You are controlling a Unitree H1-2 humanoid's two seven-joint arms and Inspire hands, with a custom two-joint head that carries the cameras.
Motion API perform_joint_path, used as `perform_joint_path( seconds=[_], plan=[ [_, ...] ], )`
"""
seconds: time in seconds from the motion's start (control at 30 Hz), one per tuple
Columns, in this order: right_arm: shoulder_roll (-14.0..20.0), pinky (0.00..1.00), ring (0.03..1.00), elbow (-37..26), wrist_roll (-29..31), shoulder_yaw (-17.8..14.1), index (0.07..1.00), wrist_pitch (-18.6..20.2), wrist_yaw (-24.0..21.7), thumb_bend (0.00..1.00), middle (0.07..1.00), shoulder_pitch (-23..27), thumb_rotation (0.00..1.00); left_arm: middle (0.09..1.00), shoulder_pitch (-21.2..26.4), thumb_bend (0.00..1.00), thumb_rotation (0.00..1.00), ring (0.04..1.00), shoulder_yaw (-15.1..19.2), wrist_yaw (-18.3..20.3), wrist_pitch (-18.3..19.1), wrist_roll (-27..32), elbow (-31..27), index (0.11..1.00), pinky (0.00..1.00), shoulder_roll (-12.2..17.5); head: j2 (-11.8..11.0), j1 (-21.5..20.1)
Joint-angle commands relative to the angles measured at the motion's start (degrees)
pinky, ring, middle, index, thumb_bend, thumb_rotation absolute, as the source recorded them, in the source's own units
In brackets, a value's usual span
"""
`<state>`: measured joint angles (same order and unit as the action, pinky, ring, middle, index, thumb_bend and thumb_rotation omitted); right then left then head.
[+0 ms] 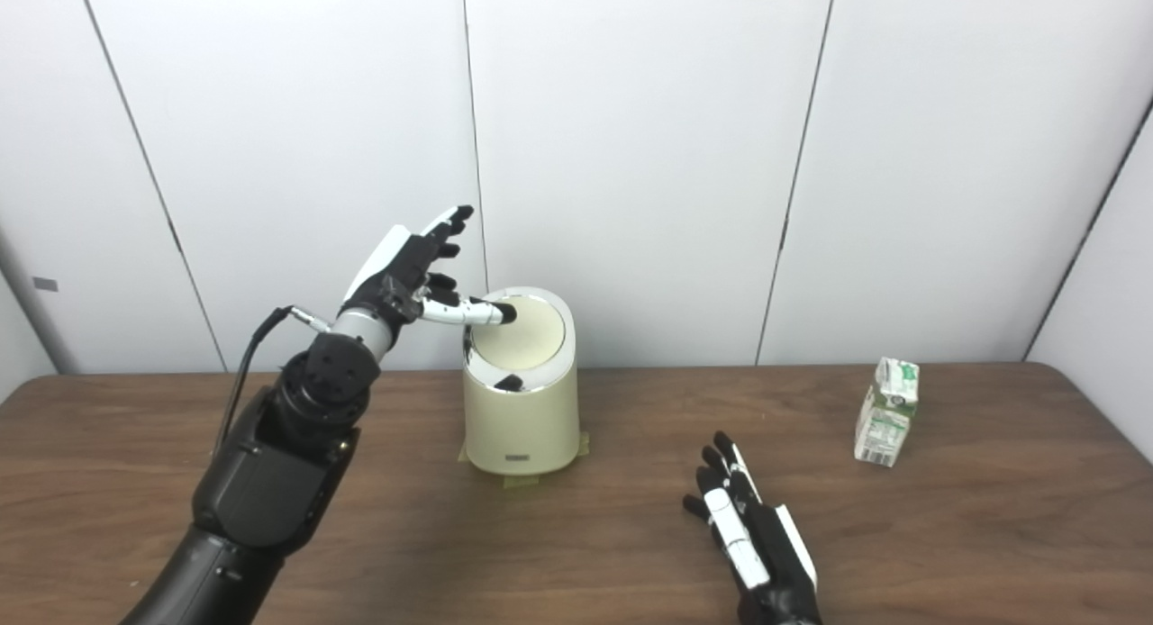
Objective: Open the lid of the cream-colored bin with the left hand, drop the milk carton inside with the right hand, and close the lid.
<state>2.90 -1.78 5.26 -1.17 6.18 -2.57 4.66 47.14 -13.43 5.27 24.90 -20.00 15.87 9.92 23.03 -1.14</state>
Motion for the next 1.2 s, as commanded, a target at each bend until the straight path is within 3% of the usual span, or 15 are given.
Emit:
perform_joint_path(
  seconds=[0.0, 0.17, 0.27, 0.47, 0.7, 0.77, 0.9, 1.0, 1.17],
  plan=[
    [-0.4, 0.86, 0.960, -0.3, 0.4, 0.1, 1.000, -0.7, -0.5, 0.63, 0.974, 0.9, 0.80, 0.969, 4.0, 0.82, 0.01, 0.909, -0.3, -0.6, -3.7, -1.4, 0.8, 0.966, 0.74, 1.1, 0.0, 0.0],
    [-0.7, 0.85, 0.957, -1.2, 0.0, 0.5, 1.000, -0.2, -0.1, 0.64, 0.970, 0.8, 0.80, 0.942, 6.2, 0.85, 0.00, 0.886, -3.1, -1.1, -6.8, -4.8, 5.6, 0.947, 0.74, 1.4, 0.6, -0.2],
    [-1.1, 0.86, 0.953, -1.8, -0.4, 0.4, 0.999, 0.1, 0.6, 0.57, 0.961, 0.8, 0.89, 0.931, 6.7, 0.87, 0.00, 0.878, -4.7, -1.9, -7.2, -7.2, 7.6, 0.946, 0.74, 1.3, 0.9, -0.2],
    [-1.6, 0.87, 0.953, -3.7, -1.2, 0.1, 1.000, 1.0, 1.5, 0.54, 0.961, 0.3, 0.96, 0.931, 6.0, 0.86, 0.00, 0.908, -6.6, -3.2, -8.8, -11.0, 8.8, 0.952, 0.78, 1.1, 1.7, -0.2],
    [-1.8, 0.83, 0.957, -4.8, 0.0, -0.4, 1.000, -0.3, 1.2, 0.54, 0.965, -0.1, 0.97, 0.947, 5.7, 0.85, 0.00, 0.919, -9.5, -4.4, -11.8, -15.8, 10.2, 0.955, 0.81, 1.8, 2.7, -0.7],
    [-1.8, 0.84, 0.961, -4.6, 0.7, -0.7, 1.000, -0.5, 1.1, 0.55, 0.967, -0.1, 0.96, 0.955, 5.8, 0.85, 0.00, 0.922, -11.0, -4.6, -12.5, -18.1, 10.6, 0.958, 0.82, 2.4, 2.7, -0.7],
    [-1.6, 0.86, 0.968, -4.5, 1.5, -1.0, 1.000, -0.7, 0.9, 0.57, 0.969, -0.1, 0.93, 0.933, 6.7, 0.93, 0.01, 0.901, -18.3, -3.4, -12.7, -28.2, 11.3, 0.975, 0.83, 5.1, 3.2, -0.4],
    [-1.3, 0.85, 0.957, -4.0, 0.2, -0.7, 0.999, -2.0, 1.2, 0.59, 0.962, -0.2, 0.93, 0.927, 6.8, 0.98, 0.00, 0.901, -22.0, -2.1, -12.1, -32.8, 11.4, 0.982, 0.86, 6.1, 3.3, -0.3],
    [-1.2, 0.86, 0.946, -3.7, -0.7, -0.7, 0.995, -3.1, 1.3, 0.60, 0.949, -0.3, 0.92, 0.925, 6.3, 0.98, 0.00, 0.905, -22.6, 0.1, -10.9, -34.9, 10.6, 0.986, 0.88, 6.3, 3.6, -0.1]
  ],
)
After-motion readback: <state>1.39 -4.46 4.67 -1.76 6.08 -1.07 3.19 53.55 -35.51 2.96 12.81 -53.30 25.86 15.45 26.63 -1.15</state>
